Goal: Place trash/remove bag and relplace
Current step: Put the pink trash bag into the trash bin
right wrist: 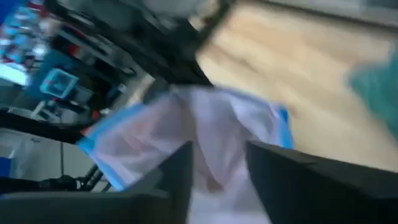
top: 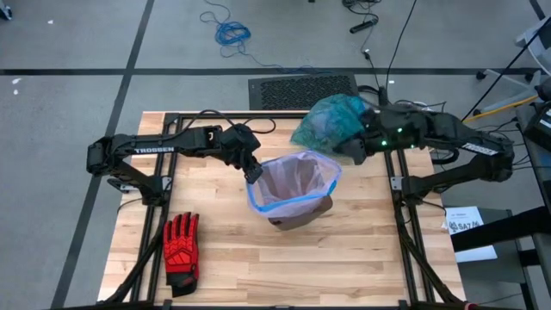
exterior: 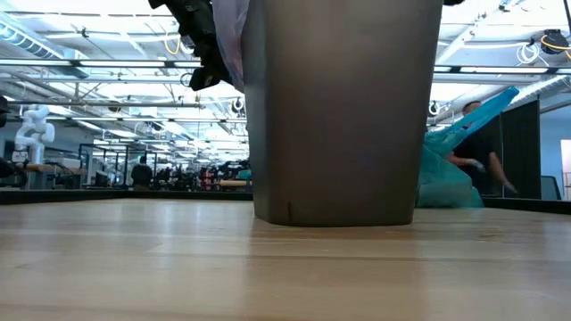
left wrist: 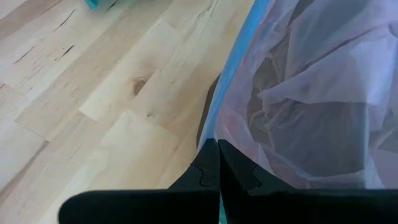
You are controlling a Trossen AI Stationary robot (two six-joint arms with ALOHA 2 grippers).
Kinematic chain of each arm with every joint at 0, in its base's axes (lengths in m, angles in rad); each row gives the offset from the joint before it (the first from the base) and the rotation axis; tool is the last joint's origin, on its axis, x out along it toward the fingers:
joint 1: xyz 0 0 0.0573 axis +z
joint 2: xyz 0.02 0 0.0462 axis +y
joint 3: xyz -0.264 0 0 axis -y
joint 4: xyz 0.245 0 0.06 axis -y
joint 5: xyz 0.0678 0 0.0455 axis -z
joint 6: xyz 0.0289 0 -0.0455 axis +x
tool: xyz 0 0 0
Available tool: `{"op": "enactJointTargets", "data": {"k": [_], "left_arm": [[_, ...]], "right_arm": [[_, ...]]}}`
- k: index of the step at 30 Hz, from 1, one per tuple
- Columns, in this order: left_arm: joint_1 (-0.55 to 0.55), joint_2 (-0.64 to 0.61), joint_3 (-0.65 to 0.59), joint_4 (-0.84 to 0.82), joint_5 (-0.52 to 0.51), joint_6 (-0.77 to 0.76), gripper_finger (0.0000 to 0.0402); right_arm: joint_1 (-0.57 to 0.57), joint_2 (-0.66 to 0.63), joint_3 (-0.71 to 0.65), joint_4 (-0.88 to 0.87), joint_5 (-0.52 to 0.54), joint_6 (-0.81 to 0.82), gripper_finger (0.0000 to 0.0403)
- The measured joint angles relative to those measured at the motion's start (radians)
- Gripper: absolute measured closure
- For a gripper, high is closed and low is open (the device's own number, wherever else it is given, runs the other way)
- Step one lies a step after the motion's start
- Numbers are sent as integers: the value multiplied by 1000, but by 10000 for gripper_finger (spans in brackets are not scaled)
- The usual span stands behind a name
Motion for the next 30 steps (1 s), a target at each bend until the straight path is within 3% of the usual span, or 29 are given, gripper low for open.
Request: {"op": "enactJointTargets", "data": {"k": [3,5,13,30], "left_arm": [[0,0,0,0,0,1,402],[0,0,0,0,0,1,402],[0,0,0,0,0,0,402],[0,-2,0,0,14,-1,402]], "right_arm": [[47,37,16,73,6,-83,353],[90,78,16,80,3,-120,389],[266,228,13,-18,-1,-64,402],[576,254,13,-224,140,349,403]]}}
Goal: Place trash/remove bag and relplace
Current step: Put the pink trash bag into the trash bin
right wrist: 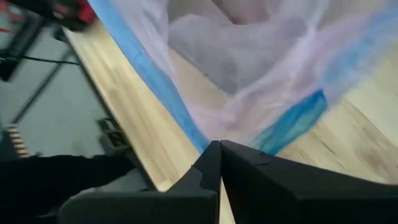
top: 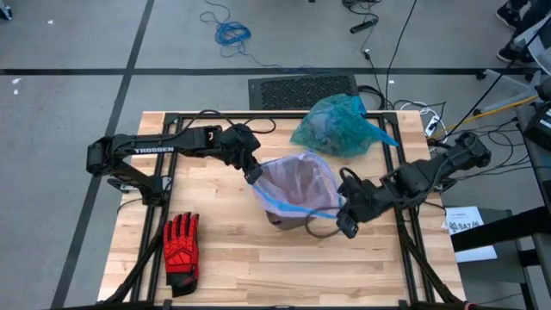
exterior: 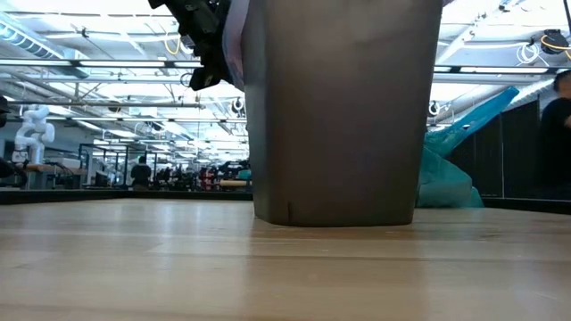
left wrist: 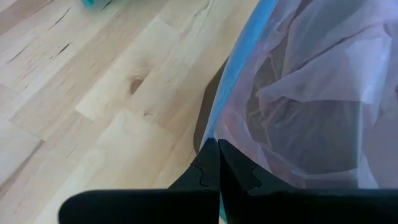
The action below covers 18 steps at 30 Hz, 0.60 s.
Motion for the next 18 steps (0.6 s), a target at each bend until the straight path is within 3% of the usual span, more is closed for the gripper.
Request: {"op": "enactJointTargets", "data": {"k": [11,18], "left_arm": [[-17,-1,0,36,1,-27,402],[-35,-2,0,48,-22,-51,402]], "right_arm": [[16,4,-98,-25,105,125,403],[16,4,-244,165,131,138,403]]}}
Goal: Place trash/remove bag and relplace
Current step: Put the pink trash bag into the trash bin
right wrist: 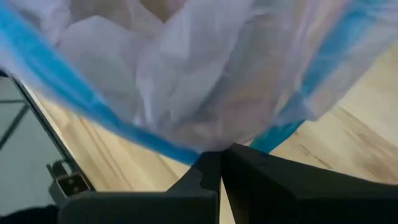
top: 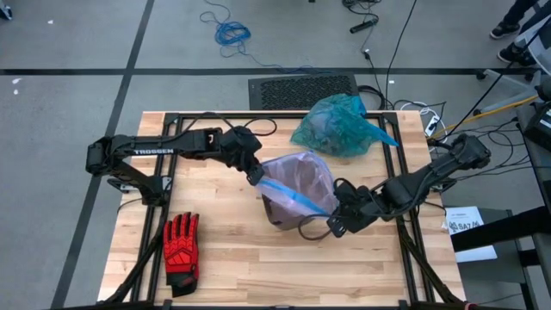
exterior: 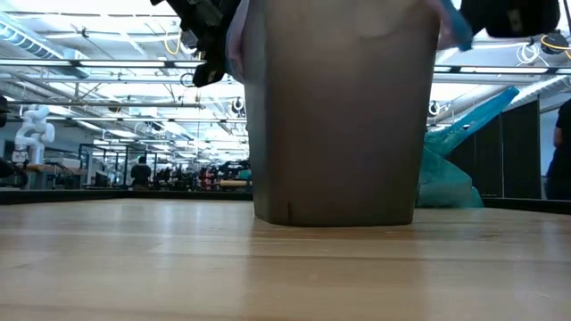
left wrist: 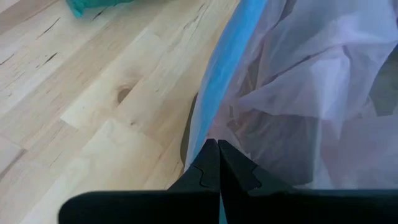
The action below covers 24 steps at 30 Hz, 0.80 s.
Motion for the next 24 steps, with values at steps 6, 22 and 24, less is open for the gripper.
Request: {"op": "enactJointTargets", "data": {"k": [6,22,24], "left_arm": [[-20,0,0,-4,-16,-1,402],[-84,0,0,-35,-62,-6,402],[-89,0,0,-35,-63,-10,402]], "right_arm": [[-1,0,-98,116,42,31,403],[5,-27,50,-17,47,-45,401],[7,-28,105,-101,46,-54,400]]}}
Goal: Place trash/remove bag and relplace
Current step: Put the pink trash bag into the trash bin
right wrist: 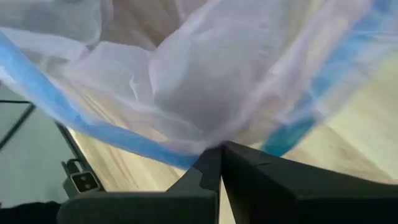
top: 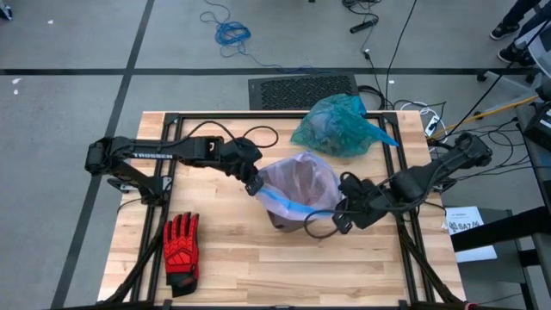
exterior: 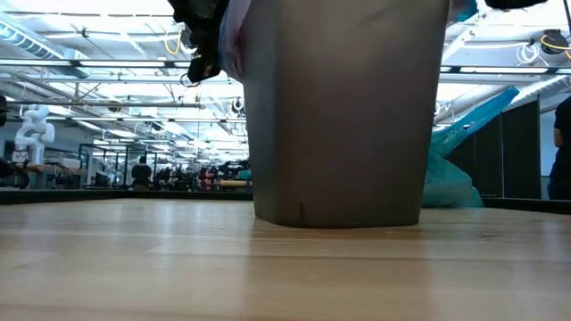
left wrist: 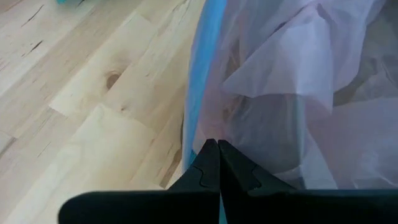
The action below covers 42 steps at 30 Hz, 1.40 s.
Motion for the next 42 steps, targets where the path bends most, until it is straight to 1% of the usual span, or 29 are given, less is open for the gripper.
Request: {"op": "enactJointTargets", "data": {"k": [2,4,9,14,17,20,22,27,31,34,38,42], "left_arm": [[-6,0,0,0,-2,0,402],[-10,0,0,0,-10,0,402],[-28,0,0,-18,-37,9,402],[-39,0,0,-18,-63,18,402],[-39,0,0,-17,-74,39,402],[-37,0,0,-18,-75,53,401],[-38,-9,0,-17,-76,62,402],[-38,-29,1,-14,-78,63,402],[-38,-55,1,-13,-85,63,402],[-37,-68,1,-18,-91,63,402],[-38,-73,1,-22,-92,63,402],[-38,-72,1,-26,-92,62,402]], "right_arm": [[4,-1,44,-73,2,-6,399],[6,-1,61,-105,1,-8,399],[28,13,24,-117,-3,1,399],[63,18,-69,-14,-4,15,402],[97,18,-121,51,-7,55,402],[141,18,-134,100,-10,122,402],[176,18,-118,124,-8,145,402],[273,18,-57,96,61,143,403],[312,18,-19,68,109,156,403],[321,18,7,67,144,147,403],[318,17,31,76,189,86,403],[275,17,37,188,237,-14,403]]}}
